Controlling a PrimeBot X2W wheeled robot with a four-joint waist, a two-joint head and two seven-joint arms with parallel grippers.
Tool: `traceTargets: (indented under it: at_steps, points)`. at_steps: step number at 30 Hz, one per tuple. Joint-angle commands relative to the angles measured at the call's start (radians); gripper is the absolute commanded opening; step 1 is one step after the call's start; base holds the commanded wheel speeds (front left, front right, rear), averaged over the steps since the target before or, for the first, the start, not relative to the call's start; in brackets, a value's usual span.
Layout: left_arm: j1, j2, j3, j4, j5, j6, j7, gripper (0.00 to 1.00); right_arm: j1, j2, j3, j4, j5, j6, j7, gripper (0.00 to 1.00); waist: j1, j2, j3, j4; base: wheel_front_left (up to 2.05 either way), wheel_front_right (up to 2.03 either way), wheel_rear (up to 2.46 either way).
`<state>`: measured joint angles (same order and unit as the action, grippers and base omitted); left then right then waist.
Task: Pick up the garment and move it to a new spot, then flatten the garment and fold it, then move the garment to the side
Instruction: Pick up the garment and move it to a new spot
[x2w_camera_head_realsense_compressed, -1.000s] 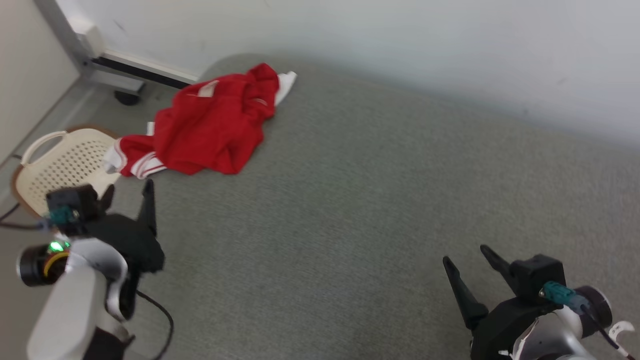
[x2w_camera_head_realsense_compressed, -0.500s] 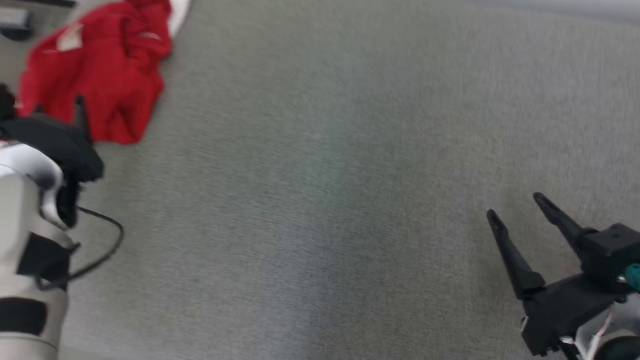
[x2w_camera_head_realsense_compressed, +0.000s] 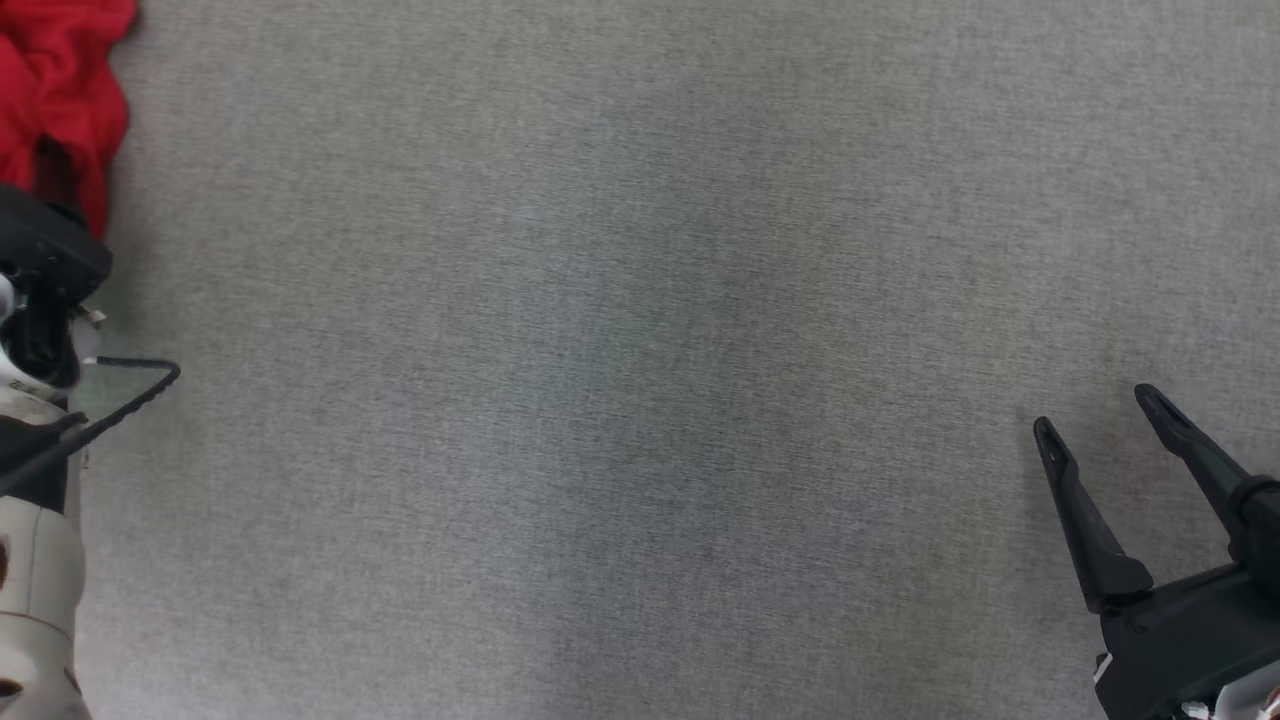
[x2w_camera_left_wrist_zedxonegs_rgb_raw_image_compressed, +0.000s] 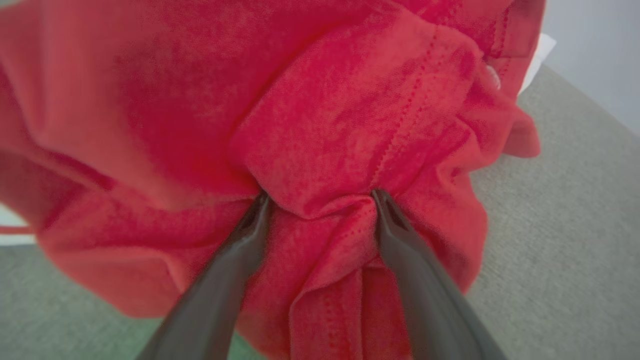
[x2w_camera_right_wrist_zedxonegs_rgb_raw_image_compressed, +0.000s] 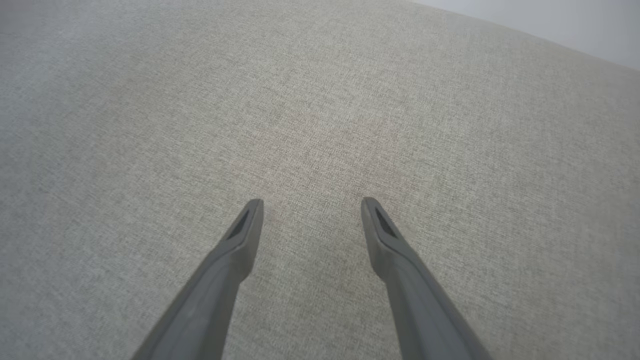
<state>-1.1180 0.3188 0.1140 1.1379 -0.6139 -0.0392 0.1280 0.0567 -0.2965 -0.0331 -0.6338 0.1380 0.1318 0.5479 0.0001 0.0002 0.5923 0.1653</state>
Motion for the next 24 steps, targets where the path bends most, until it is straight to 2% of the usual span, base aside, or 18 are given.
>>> traceTargets:
  at_steps: [1,2,3,4,11,17,24]
  points:
    - [0.000,-0.014,0.006,0.020,-0.009,0.005,-0.006,1.00,-0.002,0.003,-0.004,-0.008,-0.006,-0.002,-0.006,1.00,-0.0001,-0.0002,0.014,-0.016,0.00,0.00,0.00]
    - [0.006,-0.015,0.003,0.026,-0.007,0.010,-0.016,0.95,-0.005,0.004,-0.003,-0.006,-0.007,-0.002,-0.008,1.00,-0.0001,-0.0002,0.013,-0.018,0.00,0.00,0.00]
    - [0.012,-0.014,-0.004,0.032,0.005,0.015,-0.032,0.44,-0.007,0.004,-0.003,-0.002,-0.007,-0.002,-0.010,1.00,-0.0001,-0.0002,0.010,-0.019,0.00,0.00,0.00]
    - [0.016,-0.013,-0.006,0.036,0.008,0.020,-0.046,0.00,-0.008,0.003,-0.002,0.002,-0.007,-0.002,-0.012,1.00,-0.0001,-0.0002,0.006,-0.020,0.00,0.00,0.00]
    - [0.047,0.010,-0.015,0.075,0.015,0.006,-0.085,0.00,-0.030,0.018,0.027,0.046,0.006,-0.002,-0.040,1.00,-0.0001,-0.0002,-0.040,-0.032,0.00,0.00,0.00]
    - [0.035,0.089,-0.023,0.064,0.025,-0.029,-0.112,0.00,-0.081,0.045,0.069,0.133,0.023,-0.002,-0.093,1.00,-0.0001,-0.0002,-0.125,-0.057,0.00,0.00,0.00]
    - [-0.003,0.188,-0.053,0.025,0.045,-0.062,-0.092,0.00,-0.128,0.107,0.101,0.279,0.040,-0.002,-0.183,1.00,-0.0001,-0.0002,-0.260,-0.088,0.00,0.00,0.00]
